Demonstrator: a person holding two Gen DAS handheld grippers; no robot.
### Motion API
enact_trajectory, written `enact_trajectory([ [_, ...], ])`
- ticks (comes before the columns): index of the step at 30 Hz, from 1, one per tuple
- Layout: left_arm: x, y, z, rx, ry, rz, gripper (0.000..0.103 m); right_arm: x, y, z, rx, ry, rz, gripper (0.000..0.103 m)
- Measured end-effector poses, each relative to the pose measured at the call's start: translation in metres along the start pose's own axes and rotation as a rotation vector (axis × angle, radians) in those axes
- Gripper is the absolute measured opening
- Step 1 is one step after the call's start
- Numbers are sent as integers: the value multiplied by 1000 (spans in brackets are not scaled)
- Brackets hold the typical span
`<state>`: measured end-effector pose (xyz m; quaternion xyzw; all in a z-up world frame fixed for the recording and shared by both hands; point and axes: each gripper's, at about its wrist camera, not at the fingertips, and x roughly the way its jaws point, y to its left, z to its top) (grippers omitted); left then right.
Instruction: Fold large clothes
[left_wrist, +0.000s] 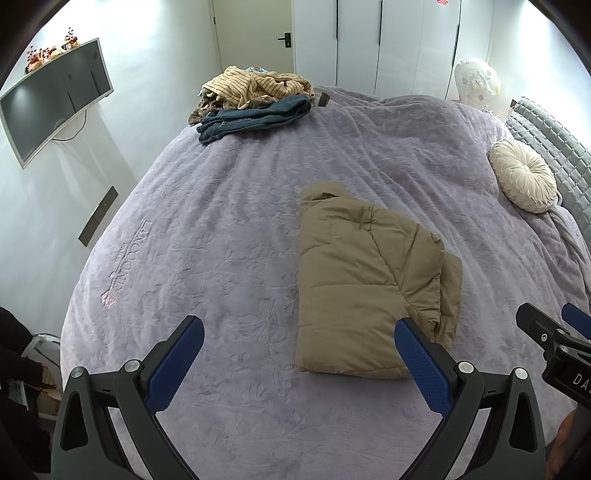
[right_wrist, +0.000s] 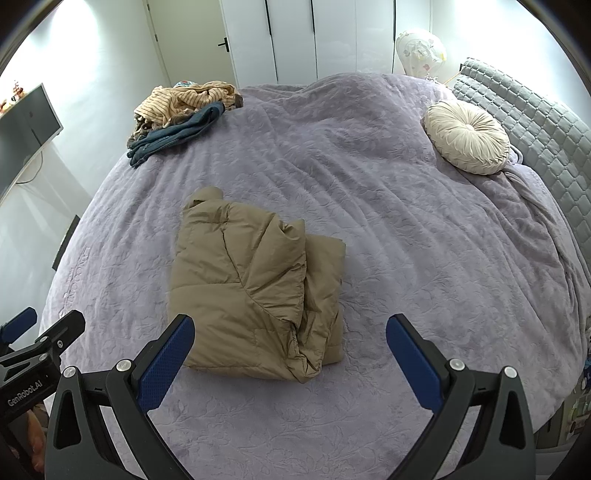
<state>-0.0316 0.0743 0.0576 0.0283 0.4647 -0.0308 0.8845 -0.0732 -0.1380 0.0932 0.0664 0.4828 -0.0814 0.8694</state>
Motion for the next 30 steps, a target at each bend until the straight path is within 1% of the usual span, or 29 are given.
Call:
enact_trajectory([
  [14,3,1,3,1,8,-8,103,1,-1,2,-1,2,3,103],
  [24,1,2,1,-4,-8,14,103,2,0,3,-2,2,5,103],
  [30,2,6,3,-17,-4,5,103,4,2,2,3,8,8,103],
])
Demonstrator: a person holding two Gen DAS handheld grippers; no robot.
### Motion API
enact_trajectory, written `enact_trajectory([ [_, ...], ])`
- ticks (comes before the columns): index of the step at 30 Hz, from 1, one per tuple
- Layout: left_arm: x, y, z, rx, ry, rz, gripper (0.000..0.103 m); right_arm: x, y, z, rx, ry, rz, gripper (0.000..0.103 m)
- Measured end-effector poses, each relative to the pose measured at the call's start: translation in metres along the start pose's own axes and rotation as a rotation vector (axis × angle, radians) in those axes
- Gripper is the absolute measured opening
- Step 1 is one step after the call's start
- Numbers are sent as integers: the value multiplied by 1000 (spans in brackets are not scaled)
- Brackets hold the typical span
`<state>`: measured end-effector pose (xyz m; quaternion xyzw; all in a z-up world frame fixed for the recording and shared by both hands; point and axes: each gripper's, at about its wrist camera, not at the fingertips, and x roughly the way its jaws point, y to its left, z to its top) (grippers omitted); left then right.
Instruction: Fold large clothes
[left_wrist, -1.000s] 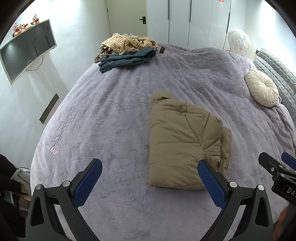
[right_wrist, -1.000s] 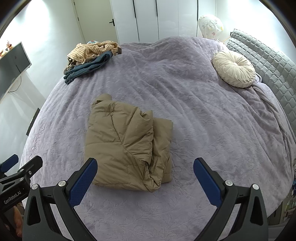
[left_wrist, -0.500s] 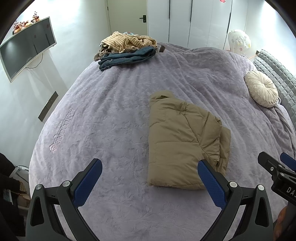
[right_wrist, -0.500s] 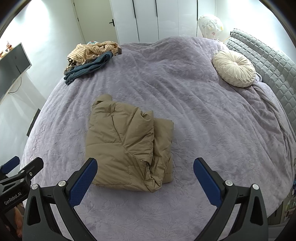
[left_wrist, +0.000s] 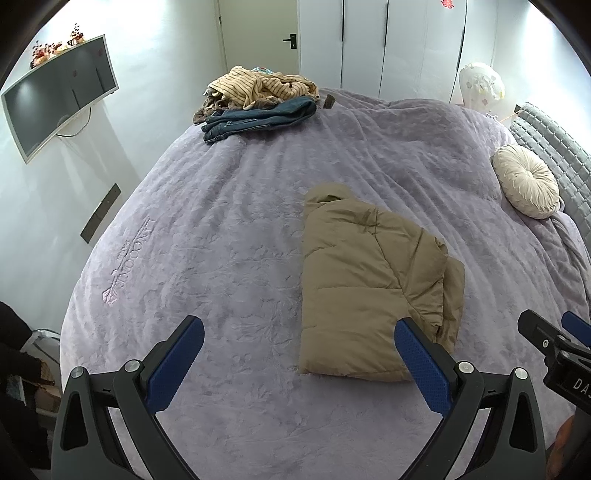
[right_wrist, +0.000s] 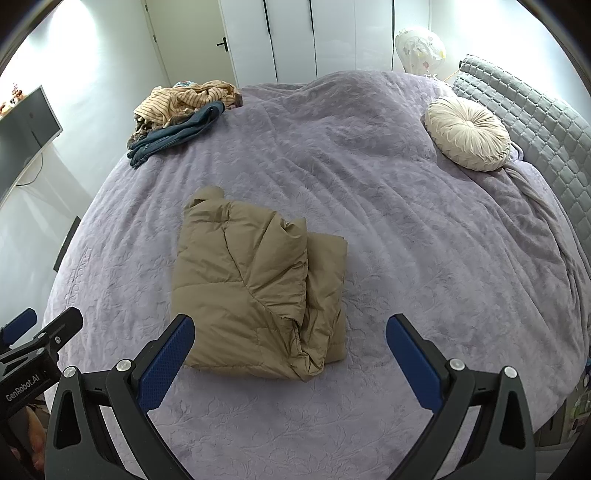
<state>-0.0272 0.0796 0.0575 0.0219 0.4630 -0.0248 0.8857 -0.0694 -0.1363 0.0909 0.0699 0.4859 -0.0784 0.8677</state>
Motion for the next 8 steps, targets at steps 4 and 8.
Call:
enact_trajectory([
  [4,1,2,2,7,0,-6,103,0,3,-2,3,2,0,103],
  [8,1,1,2,6,9,-12,103,0,1,0,4,2,0,103],
])
